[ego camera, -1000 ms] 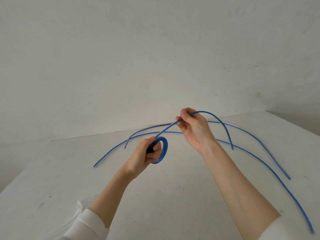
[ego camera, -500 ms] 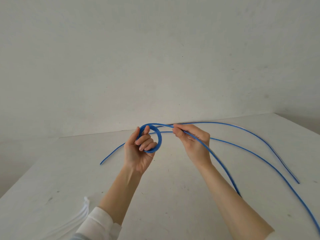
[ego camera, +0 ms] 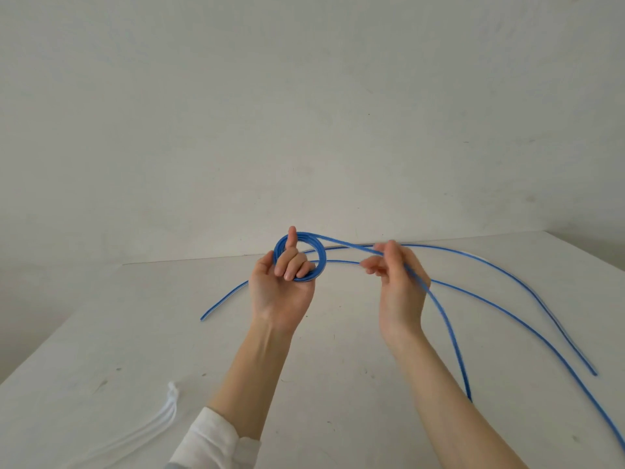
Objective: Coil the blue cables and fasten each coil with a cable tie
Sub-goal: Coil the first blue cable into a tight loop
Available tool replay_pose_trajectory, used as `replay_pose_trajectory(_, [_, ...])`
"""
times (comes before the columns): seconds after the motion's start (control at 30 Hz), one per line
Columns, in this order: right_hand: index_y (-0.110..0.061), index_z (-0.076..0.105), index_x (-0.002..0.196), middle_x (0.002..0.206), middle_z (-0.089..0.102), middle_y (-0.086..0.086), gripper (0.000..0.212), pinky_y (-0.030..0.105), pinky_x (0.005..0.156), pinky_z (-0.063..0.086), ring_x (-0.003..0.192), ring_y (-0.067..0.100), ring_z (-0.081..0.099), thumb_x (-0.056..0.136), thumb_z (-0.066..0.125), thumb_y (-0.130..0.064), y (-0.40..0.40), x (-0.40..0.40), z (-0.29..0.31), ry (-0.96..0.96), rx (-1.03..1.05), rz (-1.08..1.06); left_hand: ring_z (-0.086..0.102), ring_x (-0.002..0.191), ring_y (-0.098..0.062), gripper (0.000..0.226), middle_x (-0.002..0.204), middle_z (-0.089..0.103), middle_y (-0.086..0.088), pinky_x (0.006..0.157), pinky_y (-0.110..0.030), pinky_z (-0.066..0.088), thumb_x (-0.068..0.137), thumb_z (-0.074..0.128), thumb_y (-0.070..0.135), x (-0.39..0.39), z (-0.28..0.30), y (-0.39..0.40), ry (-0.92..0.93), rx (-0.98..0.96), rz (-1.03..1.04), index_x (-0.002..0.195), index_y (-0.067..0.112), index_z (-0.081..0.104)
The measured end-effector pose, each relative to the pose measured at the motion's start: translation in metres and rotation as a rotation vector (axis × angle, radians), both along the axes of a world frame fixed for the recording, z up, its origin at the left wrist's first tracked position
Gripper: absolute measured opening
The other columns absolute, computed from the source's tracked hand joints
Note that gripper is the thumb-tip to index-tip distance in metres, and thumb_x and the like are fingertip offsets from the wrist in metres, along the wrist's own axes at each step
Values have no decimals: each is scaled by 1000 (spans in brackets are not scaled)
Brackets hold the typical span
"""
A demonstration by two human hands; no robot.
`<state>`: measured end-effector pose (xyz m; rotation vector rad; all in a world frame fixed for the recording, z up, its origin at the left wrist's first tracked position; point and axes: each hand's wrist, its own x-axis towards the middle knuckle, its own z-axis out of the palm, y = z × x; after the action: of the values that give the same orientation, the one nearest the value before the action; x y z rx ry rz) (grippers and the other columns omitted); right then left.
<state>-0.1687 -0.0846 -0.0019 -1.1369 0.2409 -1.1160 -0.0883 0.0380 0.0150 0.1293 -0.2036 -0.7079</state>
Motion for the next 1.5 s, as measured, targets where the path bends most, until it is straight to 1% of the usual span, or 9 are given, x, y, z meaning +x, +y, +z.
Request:
replay_pose_trajectory(0.1, [-18, 64, 75, 45, 53, -9, 25, 20, 61, 36, 46, 6, 44, 93, 53, -32, 0, 11, 15, -44, 334, 13, 35, 40, -10, 39, 45, 35, 5, 49, -20, 32, 93, 29, 18, -8, 9, -13, 13, -38, 41, 104, -2, 61])
replay_pose_trajectory(0.23, [-31, 59, 75, 46, 47, -8, 23, 17, 52, 37, 45, 10, 43, 93, 45, -25, 6, 11, 3, 125, -471, -206, 38, 44, -8, 37, 49, 37, 6, 57, -19, 34, 99, 27, 20, 1, 26, -12, -3, -60, 147, 113, -4, 51])
replay_pose_trajectory(0.37, [-7, 61, 76, 56, 50, 0, 31, 29, 59, 39, 57, 16, 39, 94, 44, -25, 4, 5, -5, 125, -1041, -290, 36, 46, -8, 31, 53, 36, 8, 55, -18, 36, 100, 26, 21, 11, 39, -3, -114, 10, 191, 103, 5, 52])
replay_pose_trajectory(0.63, [-2, 63, 74, 59, 54, 3, 15, 31, 58, 42, 57, 17, 44, 87, 57, -10, 14, -7, 12, 13, -1353, -303, 34, 47, -8, 33, 53, 35, 9, 59, -23, 29, 101, 25, 27, 22, 39, 1, -260, 159, 297, 106, 8, 51])
replay_pose_trajectory(0.8, [-1, 66, 82, 67, 63, 4, 12, 29, 61, 47, 60, 21, 52, 87, 59, -9, 27, -14, 19, 29, -1554, -226, 38, 51, -9, 27, 57, 39, 10, 60, -22, 32, 101, 30, 31, 27, 35, 2, -431, 330, 381, 85, 16, 47])
replay_pose_trajectory(1.03, [-4, 71, 82, 72, 61, 7, 19, 21, 67, 43, 66, 20, 52, 88, 60, -19, 31, -14, 28, 8, -1443, -151, 44, 52, -9, 32, 53, 45, 11, 60, -21, 36, 101, 29, 30, 23, 23, 0, -723, 610, 399, 76, 16, 43])
replay_pose_trajectory(1.23, [-12, 69, 76, 74, 63, -3, 4, 27, 61, 47, 63, 11, 59, 77, 73, -12, 23, -12, 39, 72, -866, 189, 40, 55, -6, 36, 62, 40, 6, 57, -15, 38, 102, 23, 29, 4, 13, 3, -1274, 1039, 385, 74, 15, 40])
replay_pose_trajectory(1.33, [-20, 66, 74, 67, 66, -5, 12, 23, 63, 51, 61, 12, 62, 76, 73, -10, 11, -10, 48, 119, -546, 335, 36, 56, -8, 47, 61, 38, 7, 58, -16, 37, 99, 12, 42, -8, 16, -1, -1330, 1148, 306, 81, 18, 49])
replay_pose_trajectory(1.5, [-20, 62, 86, 60, 63, -10, 20, 17, 57, 45, 53, 7, 56, 72, 75, -16, 3, -7, 48, 181, -346, 318, 29, 58, -13, 59, 61, 33, 4, 54, -14, 31, 92, 0, 52, -17, 15, 0, -1349, 1097, 124, 81, 15, 45])
